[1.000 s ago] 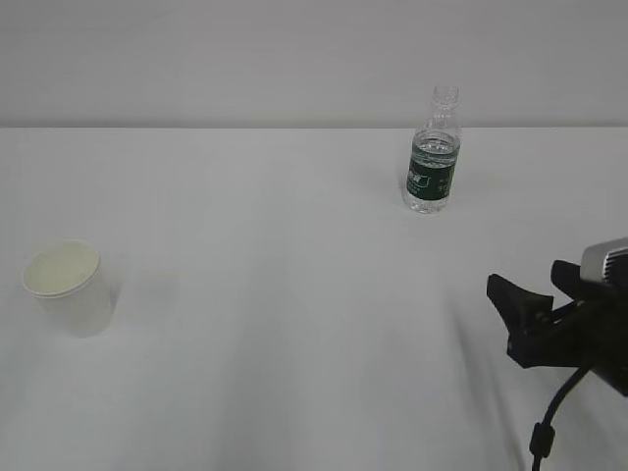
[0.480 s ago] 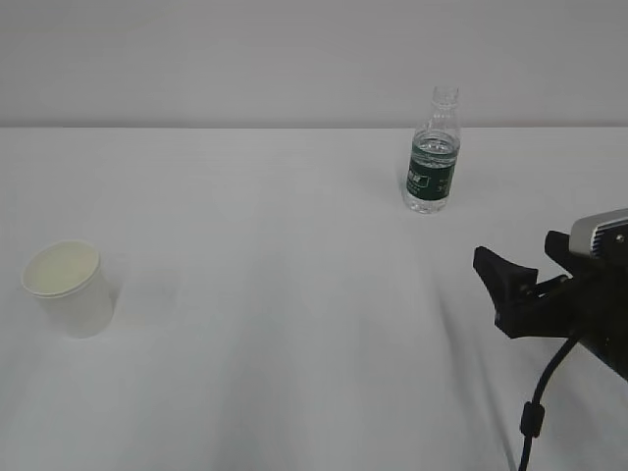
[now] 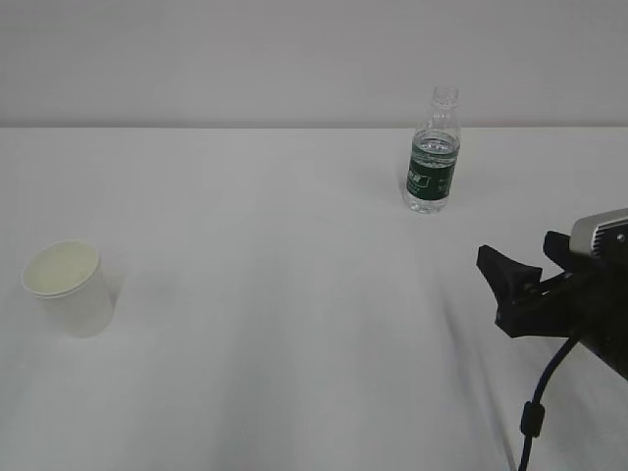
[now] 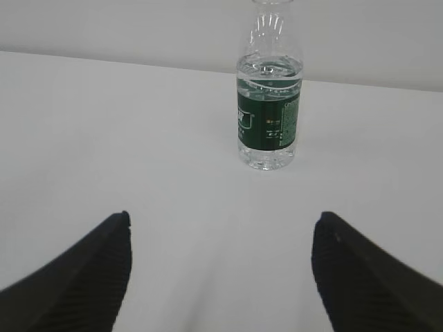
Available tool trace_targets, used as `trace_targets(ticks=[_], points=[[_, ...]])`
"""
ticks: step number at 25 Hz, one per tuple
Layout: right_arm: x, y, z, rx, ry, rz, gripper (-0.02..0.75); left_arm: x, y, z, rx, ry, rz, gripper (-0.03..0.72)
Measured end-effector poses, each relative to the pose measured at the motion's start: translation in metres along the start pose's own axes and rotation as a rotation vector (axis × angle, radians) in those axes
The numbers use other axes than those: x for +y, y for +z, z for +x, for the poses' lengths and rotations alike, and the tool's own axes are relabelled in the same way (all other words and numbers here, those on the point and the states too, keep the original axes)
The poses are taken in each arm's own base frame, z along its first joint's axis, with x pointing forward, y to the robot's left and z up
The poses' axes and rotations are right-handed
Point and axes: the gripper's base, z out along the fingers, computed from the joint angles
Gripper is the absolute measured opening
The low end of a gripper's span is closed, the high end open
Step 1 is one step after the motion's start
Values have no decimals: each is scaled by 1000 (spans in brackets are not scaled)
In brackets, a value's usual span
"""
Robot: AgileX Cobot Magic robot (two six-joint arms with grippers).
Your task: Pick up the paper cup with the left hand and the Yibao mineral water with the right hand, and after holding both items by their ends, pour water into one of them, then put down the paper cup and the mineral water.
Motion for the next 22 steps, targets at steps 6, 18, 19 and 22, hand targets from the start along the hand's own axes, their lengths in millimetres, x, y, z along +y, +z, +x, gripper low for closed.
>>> trace_targets(ticks=[6, 18, 19, 22], points=[[0, 0, 0, 0, 7, 0, 625, 0, 0, 0, 0, 0, 0, 545], [0, 9, 7, 28, 35, 2, 690, 0, 0, 0, 0, 0, 0, 535], [0, 13, 9, 36, 35, 2, 690, 0, 0, 0, 0, 0, 0, 533], [0, 20, 13, 50, 37, 3, 690, 0, 0, 0, 0, 0, 0, 530]])
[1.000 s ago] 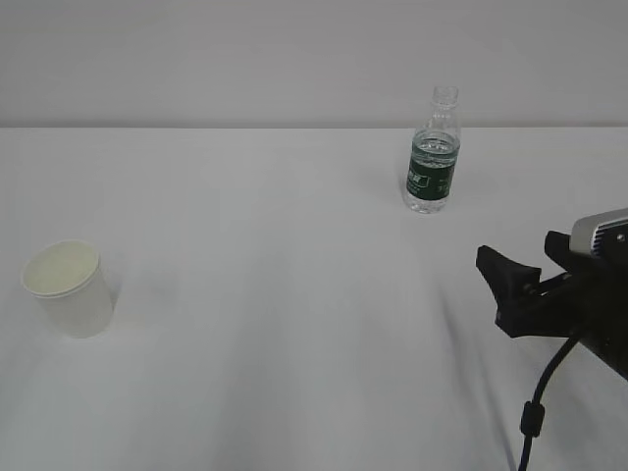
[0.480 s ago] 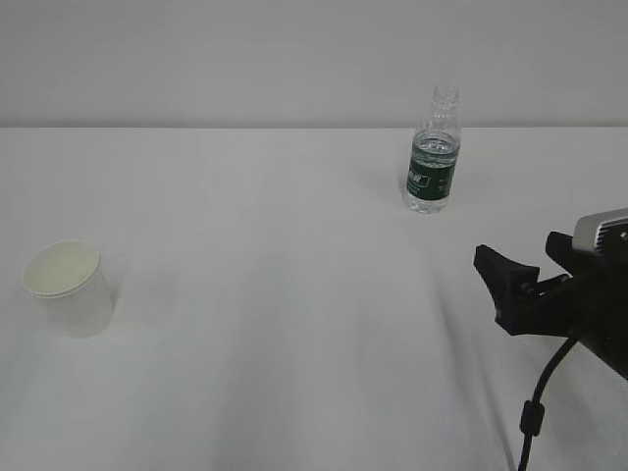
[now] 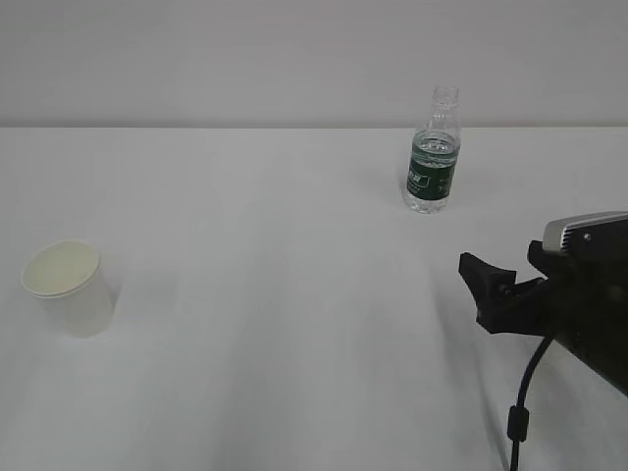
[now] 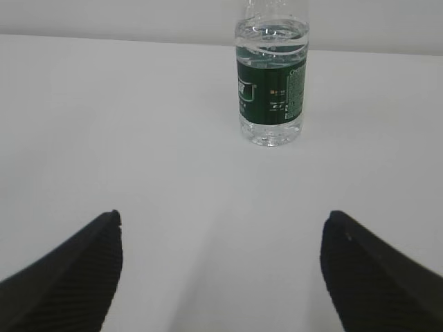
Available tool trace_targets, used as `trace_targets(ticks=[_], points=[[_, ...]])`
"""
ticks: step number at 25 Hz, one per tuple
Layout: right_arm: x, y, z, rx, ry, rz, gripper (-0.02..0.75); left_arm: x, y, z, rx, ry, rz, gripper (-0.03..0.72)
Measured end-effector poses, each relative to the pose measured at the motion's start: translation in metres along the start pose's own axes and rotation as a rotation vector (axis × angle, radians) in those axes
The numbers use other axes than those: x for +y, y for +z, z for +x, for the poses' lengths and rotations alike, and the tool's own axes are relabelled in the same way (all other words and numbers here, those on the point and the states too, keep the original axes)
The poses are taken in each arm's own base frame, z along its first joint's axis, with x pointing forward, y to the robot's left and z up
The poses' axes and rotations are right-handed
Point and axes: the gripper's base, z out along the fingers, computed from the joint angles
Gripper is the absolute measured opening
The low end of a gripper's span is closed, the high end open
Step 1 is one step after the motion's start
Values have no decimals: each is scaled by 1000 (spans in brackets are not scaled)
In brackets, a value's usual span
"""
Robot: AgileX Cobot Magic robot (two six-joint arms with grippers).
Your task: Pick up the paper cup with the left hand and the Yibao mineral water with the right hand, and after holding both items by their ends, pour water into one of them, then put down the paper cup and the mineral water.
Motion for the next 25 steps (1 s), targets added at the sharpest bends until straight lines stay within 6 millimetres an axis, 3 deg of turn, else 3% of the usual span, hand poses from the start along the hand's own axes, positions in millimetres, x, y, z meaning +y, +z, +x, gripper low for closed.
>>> trace_targets(ticks=[25], points=[[0, 57, 2, -34, 5, 7, 687, 0, 0, 0, 0, 0, 0, 529]])
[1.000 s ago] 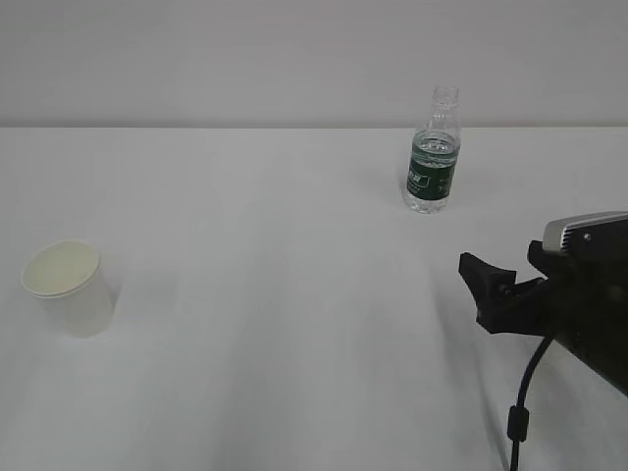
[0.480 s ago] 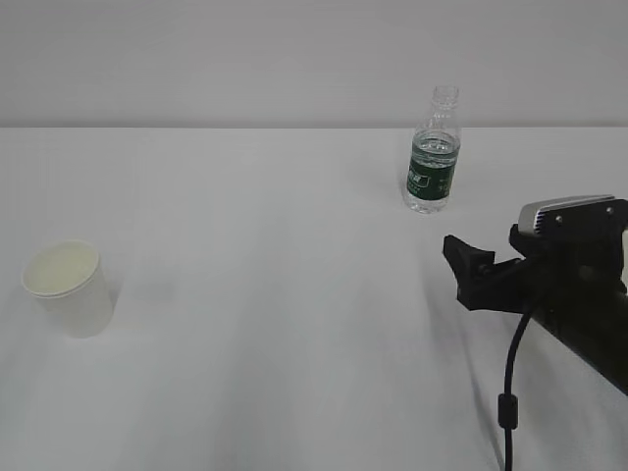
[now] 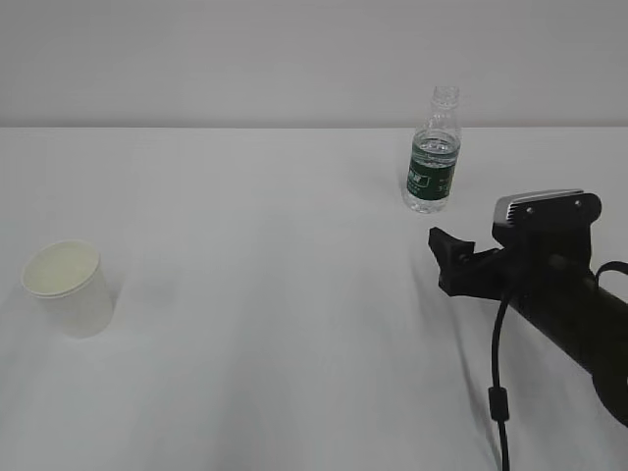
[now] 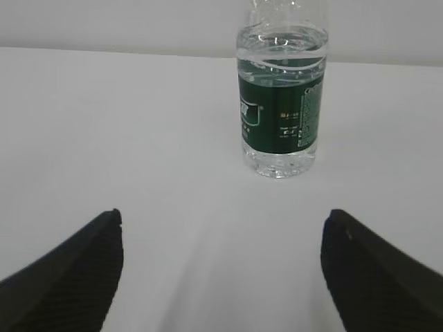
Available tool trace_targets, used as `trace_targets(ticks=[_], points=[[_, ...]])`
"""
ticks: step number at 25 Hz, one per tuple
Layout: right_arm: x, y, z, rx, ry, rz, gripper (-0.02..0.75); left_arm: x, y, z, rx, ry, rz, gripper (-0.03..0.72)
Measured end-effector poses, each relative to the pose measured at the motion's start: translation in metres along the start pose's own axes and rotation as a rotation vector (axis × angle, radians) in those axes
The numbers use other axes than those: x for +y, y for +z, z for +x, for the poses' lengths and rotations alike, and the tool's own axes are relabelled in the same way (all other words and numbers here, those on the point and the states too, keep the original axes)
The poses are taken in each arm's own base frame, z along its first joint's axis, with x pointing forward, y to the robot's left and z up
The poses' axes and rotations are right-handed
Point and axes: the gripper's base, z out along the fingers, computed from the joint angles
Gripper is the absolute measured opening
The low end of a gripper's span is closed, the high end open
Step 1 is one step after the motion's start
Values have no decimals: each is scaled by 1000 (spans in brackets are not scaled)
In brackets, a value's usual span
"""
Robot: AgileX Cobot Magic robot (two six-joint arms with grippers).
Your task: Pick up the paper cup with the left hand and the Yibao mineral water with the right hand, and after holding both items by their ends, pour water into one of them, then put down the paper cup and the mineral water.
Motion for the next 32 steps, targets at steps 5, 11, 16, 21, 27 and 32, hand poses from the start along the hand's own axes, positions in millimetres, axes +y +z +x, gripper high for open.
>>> trace_targets(ticks=[5, 11, 16, 21, 27, 32], points=[[-2, 6, 2, -1, 12, 27, 687, 0, 0, 0, 0, 0, 0, 539], [-8, 8, -1, -14, 35, 87, 687, 0, 0, 0, 1, 10, -5, 615], [-8, 14, -5, -35, 1, 89, 685, 0, 0, 0, 6, 10, -5, 622], [-7, 21, -13, -70, -7, 88, 683, 1, 6, 1, 39, 7, -9, 622], [-7, 27, -17, -68, -21, 87, 682, 2, 9, 2, 57, 5, -11, 622], [-7, 32, -9, -47, -29, 87, 682, 2, 9, 2, 57, 5, -11, 617]])
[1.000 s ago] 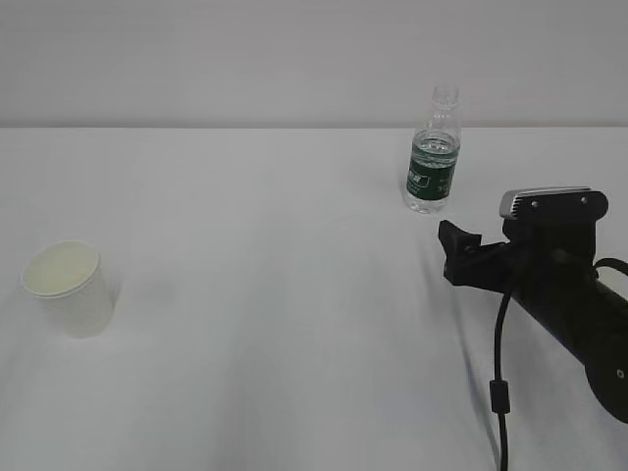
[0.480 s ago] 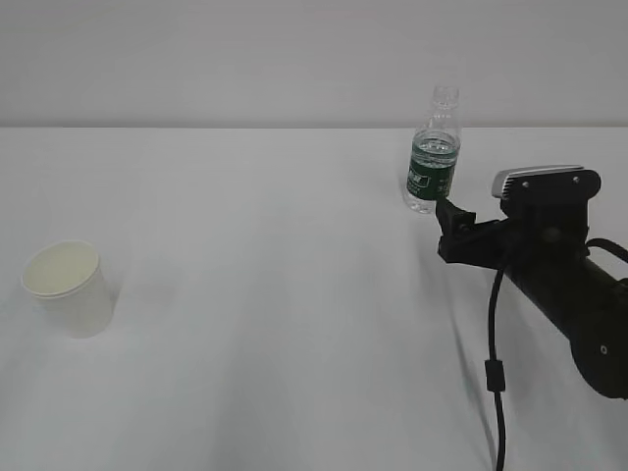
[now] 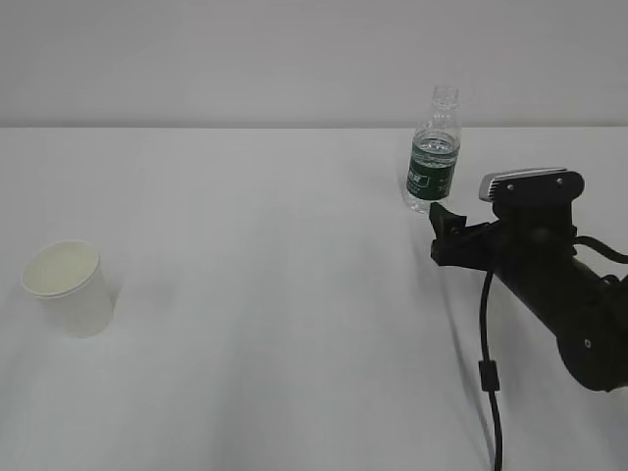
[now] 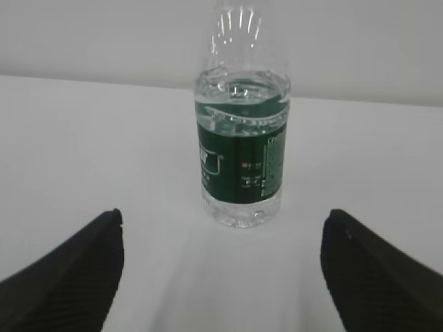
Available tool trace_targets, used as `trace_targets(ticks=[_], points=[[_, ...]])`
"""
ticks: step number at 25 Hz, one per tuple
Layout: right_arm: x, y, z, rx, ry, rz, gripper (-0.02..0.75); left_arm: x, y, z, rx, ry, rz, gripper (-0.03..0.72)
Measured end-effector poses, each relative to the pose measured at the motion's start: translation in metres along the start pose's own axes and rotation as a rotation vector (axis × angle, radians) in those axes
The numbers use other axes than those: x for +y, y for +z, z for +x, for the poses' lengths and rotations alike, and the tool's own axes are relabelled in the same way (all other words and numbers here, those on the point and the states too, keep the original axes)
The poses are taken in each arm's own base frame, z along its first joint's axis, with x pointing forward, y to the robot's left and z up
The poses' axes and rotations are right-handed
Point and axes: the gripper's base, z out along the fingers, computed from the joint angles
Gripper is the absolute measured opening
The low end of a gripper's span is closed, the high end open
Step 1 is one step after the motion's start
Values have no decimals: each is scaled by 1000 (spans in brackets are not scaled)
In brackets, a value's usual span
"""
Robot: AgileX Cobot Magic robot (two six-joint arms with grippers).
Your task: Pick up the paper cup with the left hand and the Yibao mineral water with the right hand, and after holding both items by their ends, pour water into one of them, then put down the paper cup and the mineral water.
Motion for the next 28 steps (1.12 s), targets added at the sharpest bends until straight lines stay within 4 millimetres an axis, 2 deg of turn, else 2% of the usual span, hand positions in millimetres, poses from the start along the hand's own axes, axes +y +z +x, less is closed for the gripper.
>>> trace_targets(ticks=[5, 12, 28], points=[[1, 9, 16, 29, -6, 1, 680, 0, 0, 0, 0, 0, 0, 610], [3, 26, 16, 2, -6, -5, 680, 0, 0, 0, 0, 0, 0, 599], [6, 46, 25, -8, -24, -7, 672, 0, 0, 2, 23, 0, 2, 592]])
